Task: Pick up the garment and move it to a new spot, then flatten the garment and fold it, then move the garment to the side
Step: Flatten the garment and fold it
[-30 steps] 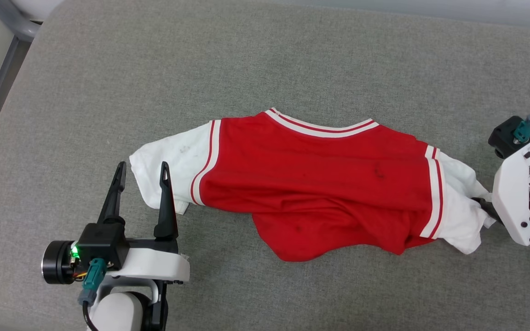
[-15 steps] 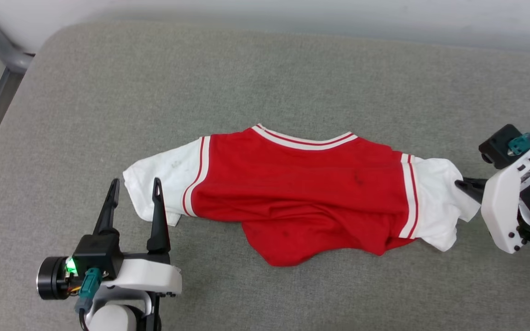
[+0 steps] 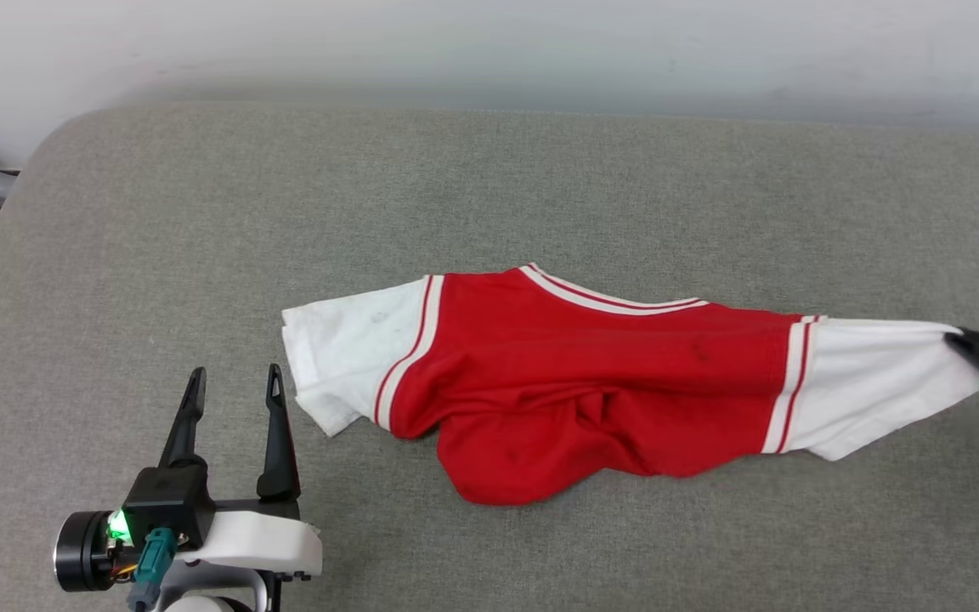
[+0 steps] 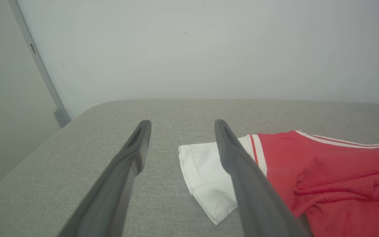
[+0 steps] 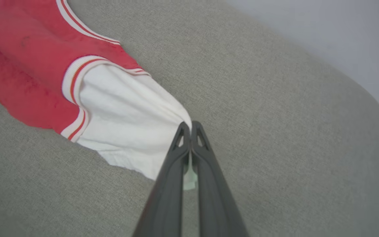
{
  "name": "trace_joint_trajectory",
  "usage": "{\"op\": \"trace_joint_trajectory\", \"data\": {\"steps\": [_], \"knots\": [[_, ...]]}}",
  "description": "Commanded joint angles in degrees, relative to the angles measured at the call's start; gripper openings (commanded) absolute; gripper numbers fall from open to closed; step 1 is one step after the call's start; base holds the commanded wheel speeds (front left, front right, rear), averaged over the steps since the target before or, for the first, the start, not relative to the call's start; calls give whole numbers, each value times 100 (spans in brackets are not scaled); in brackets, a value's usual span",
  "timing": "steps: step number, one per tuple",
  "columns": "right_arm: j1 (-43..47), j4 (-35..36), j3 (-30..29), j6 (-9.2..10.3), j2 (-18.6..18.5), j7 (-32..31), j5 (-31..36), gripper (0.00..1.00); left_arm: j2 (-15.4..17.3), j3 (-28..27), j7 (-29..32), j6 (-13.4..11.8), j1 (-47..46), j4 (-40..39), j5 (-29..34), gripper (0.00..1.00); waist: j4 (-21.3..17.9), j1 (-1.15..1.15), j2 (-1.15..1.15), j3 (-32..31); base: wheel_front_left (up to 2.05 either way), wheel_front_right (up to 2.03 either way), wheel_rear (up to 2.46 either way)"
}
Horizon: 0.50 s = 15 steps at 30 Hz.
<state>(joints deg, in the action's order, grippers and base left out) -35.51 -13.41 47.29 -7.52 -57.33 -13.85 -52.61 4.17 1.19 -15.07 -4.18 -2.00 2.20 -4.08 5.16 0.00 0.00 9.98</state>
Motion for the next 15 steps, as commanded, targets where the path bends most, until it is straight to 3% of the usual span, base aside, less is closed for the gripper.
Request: {"op": "trace_joint_trajectory", "data": {"steps": [1,6,15], "knots": [[85,31,-195,6,-50,-13,-26,0,-17,-36,-14,21,48,-16,38,100,-14,0,0,20,0,0,0],[237,-227,-828,6,-124,-384,82,0,-33,-7,-14,97,-127,-25,78,100,52,0,0,202,0,0,0],[9,-1314,-1205,7,436,-964,429,0,-61,68,-14,159,-352,59,103,100,210,0,0,565,0,0,0]]}}
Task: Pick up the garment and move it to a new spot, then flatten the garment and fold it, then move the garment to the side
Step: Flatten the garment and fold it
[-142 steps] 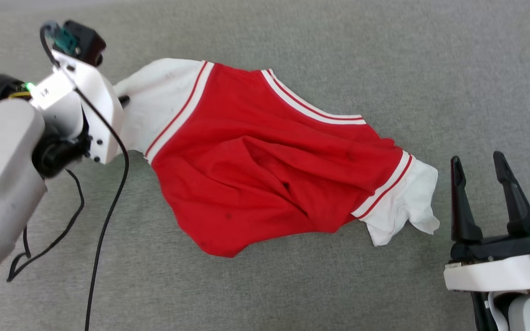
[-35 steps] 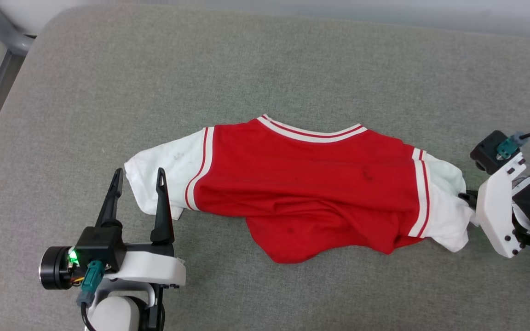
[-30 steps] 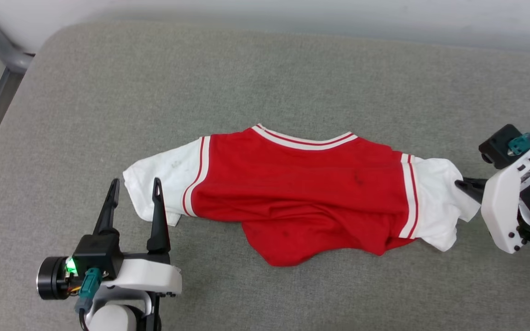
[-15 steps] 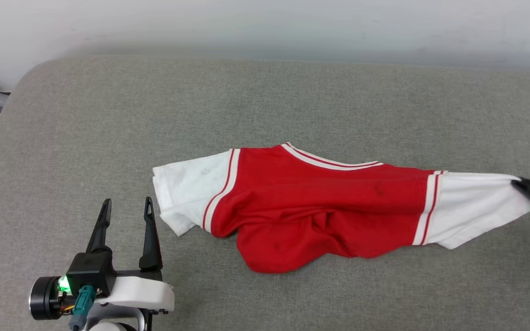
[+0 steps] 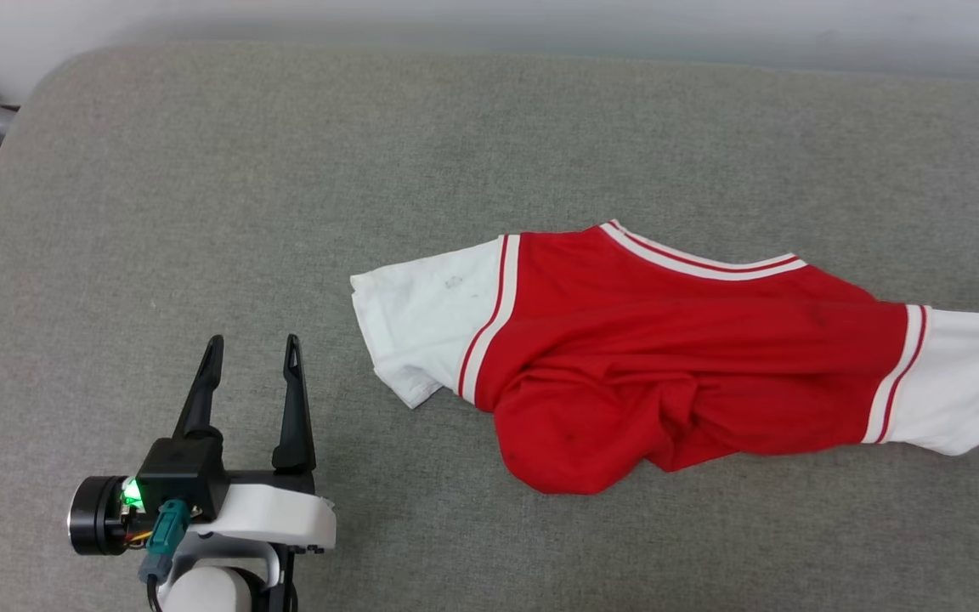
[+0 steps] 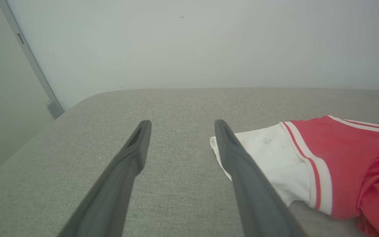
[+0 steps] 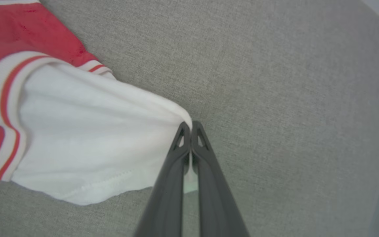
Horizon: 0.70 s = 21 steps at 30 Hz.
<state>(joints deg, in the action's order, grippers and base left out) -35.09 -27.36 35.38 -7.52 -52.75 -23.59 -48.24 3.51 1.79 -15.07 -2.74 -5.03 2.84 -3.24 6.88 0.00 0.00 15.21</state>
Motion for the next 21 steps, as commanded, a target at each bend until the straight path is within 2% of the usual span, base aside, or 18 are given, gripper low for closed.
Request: {"op": "trace_joint_trajectory", "data": {"steps": [1,9,13,14,15,21], "knots": [[-68,-101,-33,7,76,-20,44,0,-1,16,-14,12,-76,2,21,100,58,0,0,84,0,0,0],[-72,-1291,129,5,753,-152,273,0,-16,32,-14,55,-231,100,51,100,145,0,0,217,0,0,0],[-16,-1480,140,4,881,134,188,0,-11,-29,-14,66,-199,172,48,100,86,0,0,107,0,0,0],[-21,-1469,114,4,890,292,176,31,3,-53,-14,67,-192,184,49,100,62,0,0,58,0,0,0],[-32,-1439,89,4,878,484,194,100,14,-80,-14,79,-180,197,46,100,35,0,0,7,0,0,0],[-7,-1096,-105,6,906,1661,378,100,118,-236,-14,164,-139,225,25,100,-222,0,0,-296,0,0,0]]}}
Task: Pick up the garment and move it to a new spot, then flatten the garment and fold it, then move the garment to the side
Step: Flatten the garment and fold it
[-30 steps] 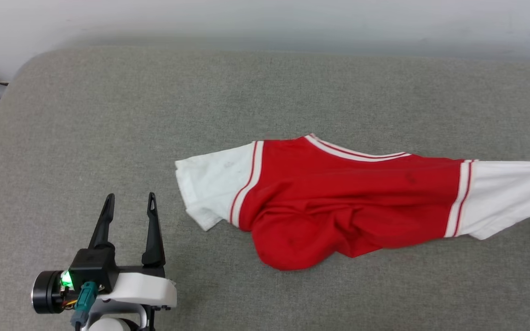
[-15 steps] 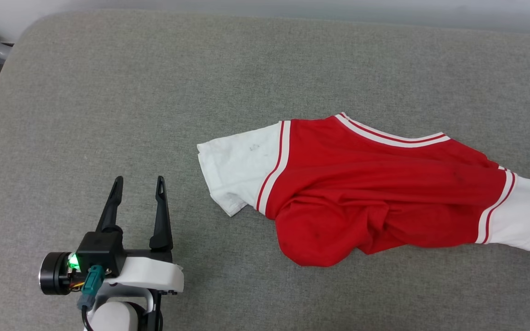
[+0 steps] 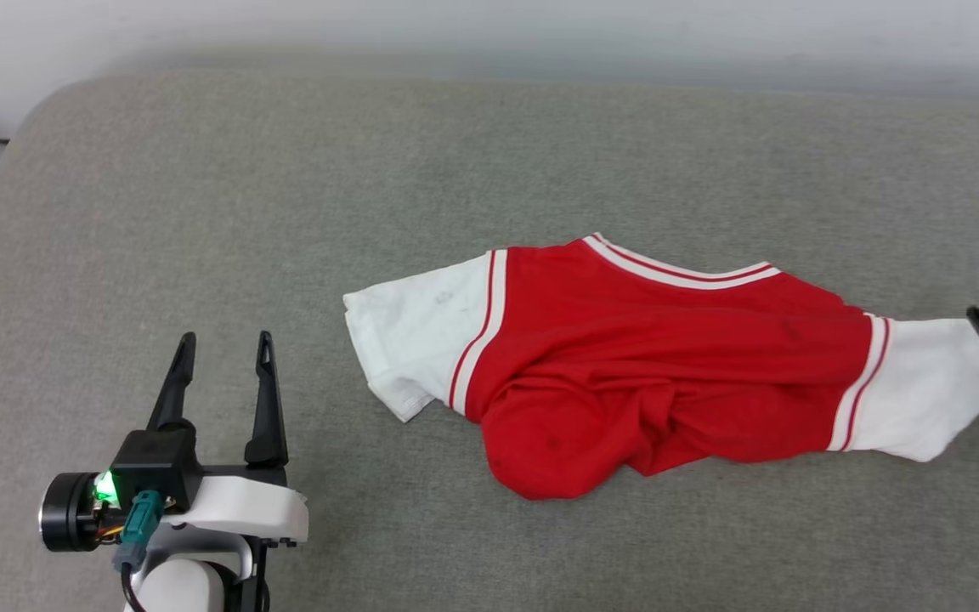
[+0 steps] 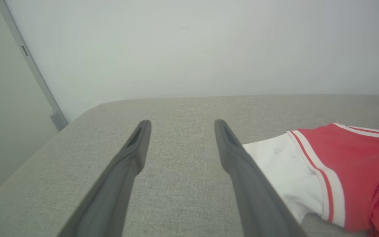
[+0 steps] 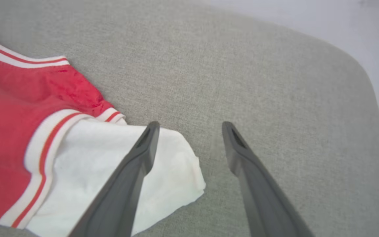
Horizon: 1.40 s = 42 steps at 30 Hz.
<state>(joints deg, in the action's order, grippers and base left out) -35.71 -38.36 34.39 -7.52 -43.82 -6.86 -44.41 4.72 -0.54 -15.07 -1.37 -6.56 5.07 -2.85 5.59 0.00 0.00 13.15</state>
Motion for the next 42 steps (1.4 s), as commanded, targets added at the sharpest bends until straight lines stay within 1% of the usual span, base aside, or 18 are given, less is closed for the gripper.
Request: {"op": "trace_joint_trajectory", "data": {"steps": [1,4,7,11,15,21,24,27,29,30,31,37,42], "knots": [[83,61,-63,6,43,172,49,100,27,-28,-14,38,4,13,-8,100,-144,0,0,-131,0,0,0],[206,250,-252,6,150,647,270,100,139,-97,-14,113,-101,55,-13,100,-287,0,0,-230,0,0,0],[416,467,-555,6,305,1080,544,100,241,-115,-14,253,-270,167,-46,100,-389,0,0,-294,0,0,0],[803,862,-1059,5,605,1435,1070,100,498,-82,-14,451,-624,386,-3,100,-504,0,0,-327,0,0,0],[1249,1497,-1703,6,1040,1540,1565,100,786,-9,5,574,-1092,631,102,100,-617,0,0,-313,0,0,0],[2111,2694,-2720,6,1923,1392,2265,100,1175,142,352,759,-1834,942,-26,100,-752,0,0,-266,0,0,0],[2550,3268,-3105,5,2397,1289,2544,100,1359,270,603,831,-2153,1106,-171,100,-803,0,0,-237,0,0,0],[2923,3755,-3377,6,2754,1201,2798,100,1536,431,980,864,-2453,1265,-419,100,-846,0,0,-207,0,0,0],[3127,4005,-3483,5,2951,1136,2911,100,1674,622,1342,870,-2621,1401,-656,100,-878,0,0,-186,0,0,0],[3222,4108,-3527,5,3022,1091,2967,100,1756,785,1537,871,-2709,1441,-821,100,-891,0,0,-176,0,0,0],[3362,4254,-3575,6,3125,1034,3050,100,1993,1156,2001,875,-2896,1520,-1189,100,-918,0,0,-153,0,0,0],[3521,4531,-3588,6,3243,873,3177,100,2677,2258,3442,874,-3420,1639,-2405,100,-980,0,0,-48,0,0,0],[3485,4591,-3538,5,3215,804,3225,100,3053,2937,4615,874,-3761,1782,-3259,100,-1038,0,0,65,0,0,0]]}}
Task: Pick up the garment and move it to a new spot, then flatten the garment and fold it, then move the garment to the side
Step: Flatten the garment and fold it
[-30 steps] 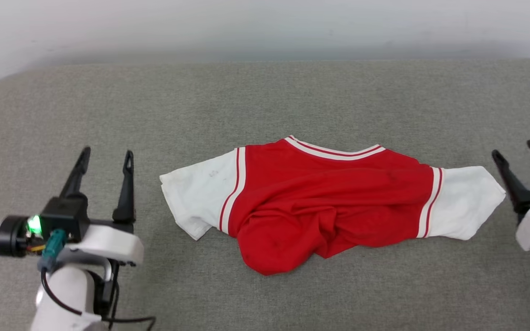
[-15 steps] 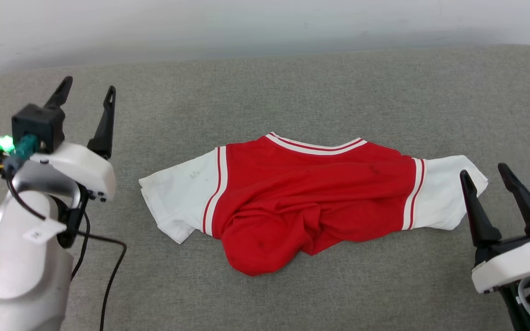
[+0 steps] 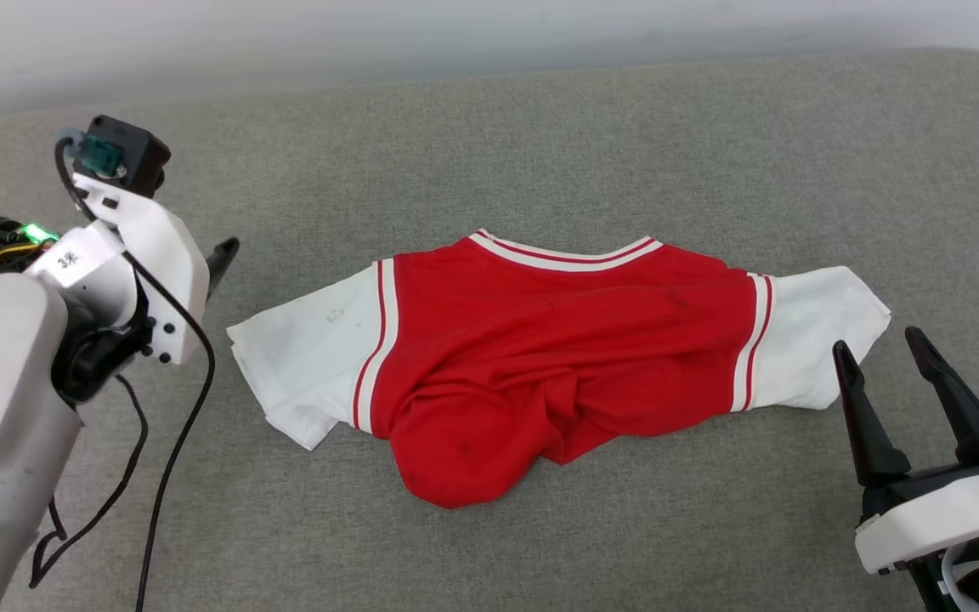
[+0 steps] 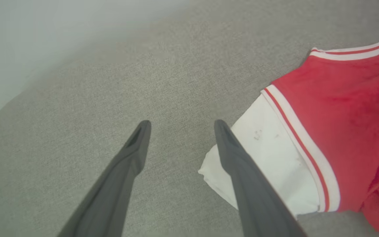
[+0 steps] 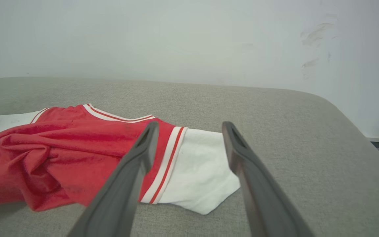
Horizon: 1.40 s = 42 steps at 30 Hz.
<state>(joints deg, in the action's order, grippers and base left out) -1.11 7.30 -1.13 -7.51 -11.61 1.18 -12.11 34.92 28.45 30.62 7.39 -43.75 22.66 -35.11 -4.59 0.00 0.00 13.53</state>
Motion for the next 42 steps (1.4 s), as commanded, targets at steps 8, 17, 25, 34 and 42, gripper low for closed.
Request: {"op": "trace_joint_trajectory", "data": {"steps": [8,17,25,34,42], "knots": [[-156,-76,64,4,-58,70,-58,100,328,793,1175,-1,-353,259,-916,100,-126,0,0,280,0,0,0],[-316,-262,148,4,-70,185,-127,100,419,1261,1409,0,-430,598,-1278,100,-265,0,0,540,0,0,0],[-418,-463,168,5,-60,306,-160,100,430,1878,1625,7,-237,704,-1588,0,-319,0,0,626,0,0,0],[-412,-525,-63,4,-175,342,-141,100,736,1938,711,-1,-417,582,-1691,0,-226,0,0,296,0,0,0],[-551,-207,-445,4,-677,112,-56,100,991,1664,-242,-6,-409,305,-1664,0,-83,0,0,-66,0,0,0]]}}
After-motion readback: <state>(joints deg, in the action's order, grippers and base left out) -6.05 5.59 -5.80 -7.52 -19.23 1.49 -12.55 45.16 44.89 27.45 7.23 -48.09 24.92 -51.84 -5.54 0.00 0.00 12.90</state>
